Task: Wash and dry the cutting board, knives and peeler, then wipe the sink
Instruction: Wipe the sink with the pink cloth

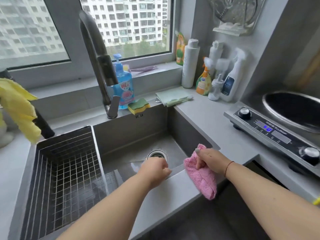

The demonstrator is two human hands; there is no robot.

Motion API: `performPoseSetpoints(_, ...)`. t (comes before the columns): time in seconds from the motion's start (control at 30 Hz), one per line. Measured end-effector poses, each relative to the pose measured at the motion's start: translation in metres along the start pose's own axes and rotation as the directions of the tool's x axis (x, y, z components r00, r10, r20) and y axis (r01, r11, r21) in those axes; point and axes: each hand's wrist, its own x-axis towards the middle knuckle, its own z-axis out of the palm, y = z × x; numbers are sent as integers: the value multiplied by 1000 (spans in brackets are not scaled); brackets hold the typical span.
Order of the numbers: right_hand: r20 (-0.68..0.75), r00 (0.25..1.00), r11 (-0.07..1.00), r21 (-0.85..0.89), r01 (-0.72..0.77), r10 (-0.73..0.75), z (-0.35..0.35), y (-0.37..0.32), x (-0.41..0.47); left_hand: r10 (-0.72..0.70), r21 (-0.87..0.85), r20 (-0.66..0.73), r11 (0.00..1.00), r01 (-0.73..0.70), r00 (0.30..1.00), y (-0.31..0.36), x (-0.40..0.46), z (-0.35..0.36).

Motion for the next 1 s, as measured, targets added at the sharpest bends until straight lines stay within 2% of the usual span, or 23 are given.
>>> performPoseSetpoints(0.1,-15,1000,999,-32,-7,6,-25,20,15,36,-9,48,999,-36,998,27,28,11)
performPoseSetpoints(0.2,-29,999,998,-60,-20,18,-51,34,29,74,-5,21,997,-74,997,54,60,15)
performPoseSetpoints(0.27,-15,1000,989,-147,-9,6,-65,38,38,93,-4,9,996,-93,996,71,75,13)
performPoseSetpoints(0.37,-35,999,980,-199,-18,11,-81,46,52,79,-20,24,997,-79,997,97,97,15)
performPoseSetpoints(0.47,-77,997,995,-94,-28,21,-89,52,64,50,-31,47,998,-49,998,119,118,23)
performPoseSetpoints(0.6,-114,993,991,128,-29,43,-96,50,77,-31,-180,75,983,44,997,137,139,34)
performPoseSetpoints(0.73,-141,990,977,212,17,14,-111,42,94,-67,-480,134,868,124,989,139,159,24)
performPoseSetpoints(0.83,-157,988,915,398,62,2,-121,37,112,17,-712,210,688,141,978,138,170,-2)
performPoseSetpoints(0.93,-133,991,859,509,49,23,-131,33,129,57,-801,185,587,116,981,134,178,-26)
performPoseSetpoints(1.0,-140,989,858,513,36,43,-136,34,138,93,-861,171,498,103,981,133,181,-43)
